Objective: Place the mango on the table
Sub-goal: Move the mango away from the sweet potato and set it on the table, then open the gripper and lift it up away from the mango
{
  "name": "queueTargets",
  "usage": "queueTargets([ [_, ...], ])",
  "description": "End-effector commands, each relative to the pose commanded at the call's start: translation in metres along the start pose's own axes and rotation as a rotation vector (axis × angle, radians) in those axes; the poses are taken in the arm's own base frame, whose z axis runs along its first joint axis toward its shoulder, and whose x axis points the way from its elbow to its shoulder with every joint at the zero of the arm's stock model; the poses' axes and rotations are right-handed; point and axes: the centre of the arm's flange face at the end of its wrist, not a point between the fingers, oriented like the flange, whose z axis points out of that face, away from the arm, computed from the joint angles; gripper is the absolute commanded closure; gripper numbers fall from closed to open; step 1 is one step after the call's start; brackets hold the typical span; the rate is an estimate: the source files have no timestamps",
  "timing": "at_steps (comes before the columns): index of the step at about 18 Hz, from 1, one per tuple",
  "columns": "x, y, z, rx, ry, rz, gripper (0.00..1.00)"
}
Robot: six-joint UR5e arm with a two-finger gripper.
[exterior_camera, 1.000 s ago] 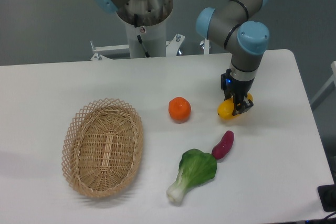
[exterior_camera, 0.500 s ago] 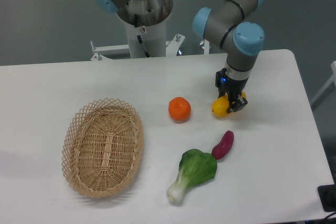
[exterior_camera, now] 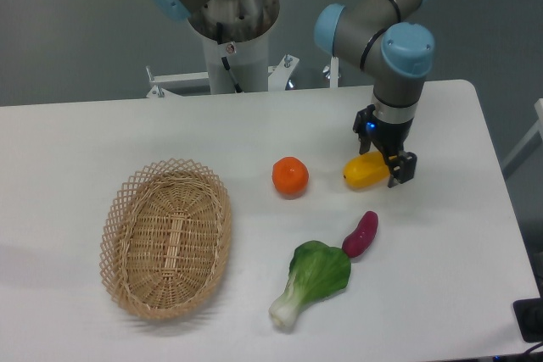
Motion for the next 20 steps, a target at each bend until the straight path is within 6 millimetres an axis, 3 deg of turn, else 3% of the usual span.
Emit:
queueTargets([
  [3, -0.02, -0.012, -0.022, 0.053, -0.054, -0.106, 0.0],
  [11, -0.057, -0.009, -0.093, 0.091, -0.03, -0.175, 0.0],
  [15, -0.065, 0.003, -0.11, 0.088, -0.003, -0.191, 0.0],
  [20, -0.067, 0.003, -0.113, 0.09, 0.002, -0.194, 0.0],
])
